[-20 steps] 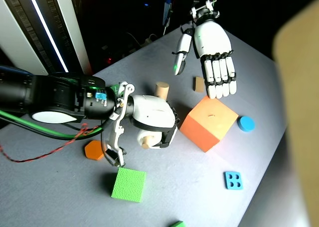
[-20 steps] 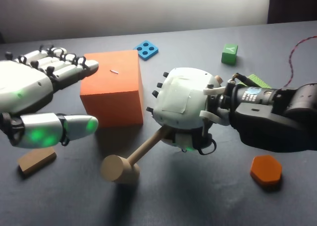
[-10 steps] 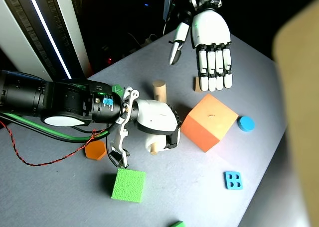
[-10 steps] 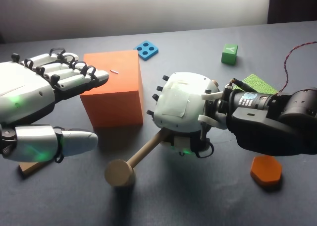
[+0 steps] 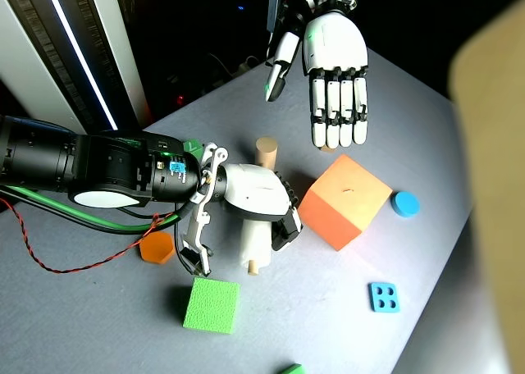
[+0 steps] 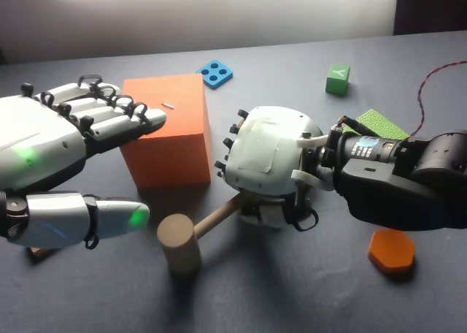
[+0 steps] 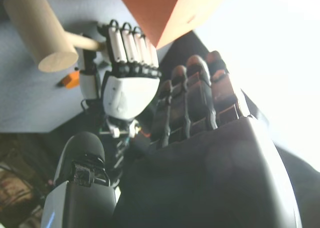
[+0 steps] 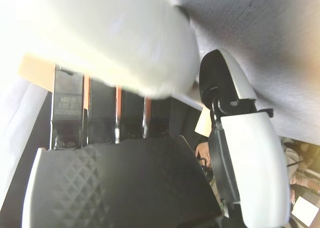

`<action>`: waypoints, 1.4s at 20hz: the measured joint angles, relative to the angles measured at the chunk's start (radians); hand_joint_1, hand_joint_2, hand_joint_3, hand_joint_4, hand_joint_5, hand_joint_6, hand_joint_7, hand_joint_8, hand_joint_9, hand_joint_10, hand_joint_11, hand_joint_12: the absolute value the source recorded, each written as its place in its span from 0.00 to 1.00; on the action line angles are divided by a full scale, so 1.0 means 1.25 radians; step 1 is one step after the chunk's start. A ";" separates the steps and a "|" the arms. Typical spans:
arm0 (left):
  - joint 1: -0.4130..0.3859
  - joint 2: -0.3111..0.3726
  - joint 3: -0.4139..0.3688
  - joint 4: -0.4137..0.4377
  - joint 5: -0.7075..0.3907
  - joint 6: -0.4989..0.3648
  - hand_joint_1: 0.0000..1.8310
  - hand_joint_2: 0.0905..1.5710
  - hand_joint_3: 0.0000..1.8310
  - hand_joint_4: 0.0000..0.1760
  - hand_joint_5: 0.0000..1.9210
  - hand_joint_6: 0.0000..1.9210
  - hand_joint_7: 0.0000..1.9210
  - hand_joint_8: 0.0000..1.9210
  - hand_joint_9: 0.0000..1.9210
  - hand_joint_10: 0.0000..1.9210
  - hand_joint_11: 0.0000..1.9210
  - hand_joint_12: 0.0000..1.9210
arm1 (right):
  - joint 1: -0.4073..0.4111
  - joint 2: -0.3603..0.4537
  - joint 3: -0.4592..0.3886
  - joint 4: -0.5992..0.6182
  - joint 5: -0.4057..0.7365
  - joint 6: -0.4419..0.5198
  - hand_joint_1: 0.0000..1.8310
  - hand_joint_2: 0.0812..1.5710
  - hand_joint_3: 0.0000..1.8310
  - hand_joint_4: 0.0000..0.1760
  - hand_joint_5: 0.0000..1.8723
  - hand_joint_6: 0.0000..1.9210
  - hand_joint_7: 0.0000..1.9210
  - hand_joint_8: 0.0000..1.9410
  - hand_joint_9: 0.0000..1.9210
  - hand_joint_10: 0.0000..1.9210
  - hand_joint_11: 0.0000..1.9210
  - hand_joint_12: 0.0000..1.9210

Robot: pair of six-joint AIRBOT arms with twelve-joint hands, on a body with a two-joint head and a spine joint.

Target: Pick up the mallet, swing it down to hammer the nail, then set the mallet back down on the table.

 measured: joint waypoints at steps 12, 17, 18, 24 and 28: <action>-0.038 0.011 -0.001 0.003 0.052 0.000 0.00 0.80 0.00 0.00 0.04 0.00 0.08 0.00 0.07 0.00 0.00 0.12 | 0.032 0.145 -0.124 0.255 0.039 -0.075 0.24 0.73 0.00 0.00 0.18 0.00 0.20 0.00 0.19 0.00 0.03 0.41; -0.046 0.011 -0.001 0.002 0.063 0.000 0.00 0.81 0.00 0.00 0.08 0.01 0.13 0.01 0.13 0.01 0.00 0.26 | 0.107 0.273 -0.225 0.502 0.023 -0.207 0.28 0.71 0.00 0.00 0.20 0.00 0.19 0.00 0.18 0.00 0.00 0.41; -0.046 0.011 -0.001 0.002 0.064 -0.001 0.00 0.81 0.00 0.00 0.13 0.01 0.20 0.01 0.19 0.02 0.00 0.37 | 0.121 0.302 -0.251 0.625 0.018 -0.309 0.30 0.70 0.00 0.00 0.22 0.00 0.22 0.00 0.21 0.01 0.01 0.44; -0.049 0.012 -0.002 0.002 0.068 -0.003 0.07 0.83 0.00 0.00 0.01 0.98 0.01 0.99 0.06 0.99 0.10 0.99 | 0.195 0.428 -0.381 1.162 0.051 -0.802 0.30 0.68 0.00 0.00 0.14 0.74 0.12 0.91 0.15 0.93 0.14 0.96; -0.049 0.014 -0.006 0.002 0.068 -0.003 0.09 0.83 0.00 0.00 0.45 1.00 0.50 1.00 0.44 1.00 0.45 1.00 | 0.200 0.472 -0.442 1.271 0.129 -0.918 0.24 0.67 0.00 0.00 0.26 1.00 0.26 1.00 0.29 1.00 0.38 1.00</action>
